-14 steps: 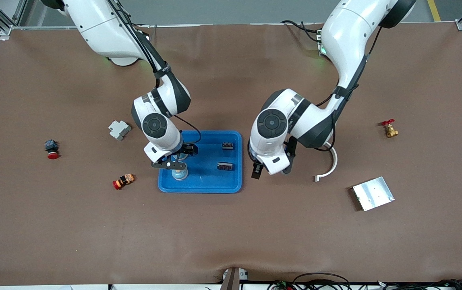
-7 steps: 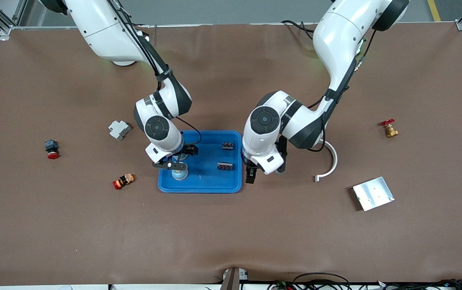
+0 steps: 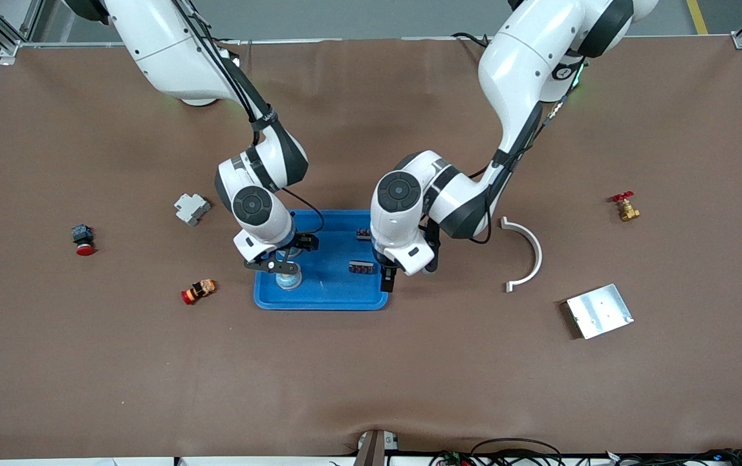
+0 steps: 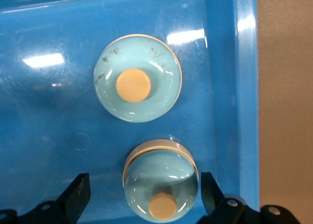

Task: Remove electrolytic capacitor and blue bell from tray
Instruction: 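Grasp a blue bell with the right gripper while the left gripper grasps a capacitor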

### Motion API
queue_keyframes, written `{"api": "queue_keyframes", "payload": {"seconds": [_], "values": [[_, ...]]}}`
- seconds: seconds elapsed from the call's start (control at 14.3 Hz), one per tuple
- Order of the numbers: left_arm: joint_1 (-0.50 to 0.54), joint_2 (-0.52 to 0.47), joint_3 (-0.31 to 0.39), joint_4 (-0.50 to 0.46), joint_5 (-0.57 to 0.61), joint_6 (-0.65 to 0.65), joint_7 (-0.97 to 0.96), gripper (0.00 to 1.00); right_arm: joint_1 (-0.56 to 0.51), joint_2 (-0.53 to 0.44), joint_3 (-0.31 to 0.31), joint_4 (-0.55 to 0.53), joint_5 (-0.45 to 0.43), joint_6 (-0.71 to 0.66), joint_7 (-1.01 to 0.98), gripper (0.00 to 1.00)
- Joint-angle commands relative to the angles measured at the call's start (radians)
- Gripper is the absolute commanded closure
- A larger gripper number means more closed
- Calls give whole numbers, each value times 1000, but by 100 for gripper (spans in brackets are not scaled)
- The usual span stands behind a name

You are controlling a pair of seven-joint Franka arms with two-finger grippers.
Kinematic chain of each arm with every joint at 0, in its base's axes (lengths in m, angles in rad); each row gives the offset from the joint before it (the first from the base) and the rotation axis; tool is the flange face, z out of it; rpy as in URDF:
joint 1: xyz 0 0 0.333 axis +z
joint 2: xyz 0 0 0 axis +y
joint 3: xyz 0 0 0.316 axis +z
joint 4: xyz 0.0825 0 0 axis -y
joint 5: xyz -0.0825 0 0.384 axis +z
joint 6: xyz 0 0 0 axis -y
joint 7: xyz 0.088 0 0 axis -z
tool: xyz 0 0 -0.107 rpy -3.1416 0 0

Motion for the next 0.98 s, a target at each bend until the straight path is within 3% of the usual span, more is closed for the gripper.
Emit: {"api": "queue_keyframes", "payload": {"seconds": [0.0,0.14,0.42,0.56,0.91], "values": [[-36,54,14,61,13,24,-42,0,10,5,-5,-7,1,13,22,2],[-53,77,26,64,15,62,-74,0,19,3,-5,-7,0,13,22,12],[-70,99,32,64,13,117,-104,0,4,-7,-5,-2,0,-30,10,66],[-89,120,49,66,13,134,-115,0,-7,-27,-4,1,1,-49,9,78],[-111,146,77,67,15,202,-131,0,-61,-107,11,4,63,-131,-46,86]]}}
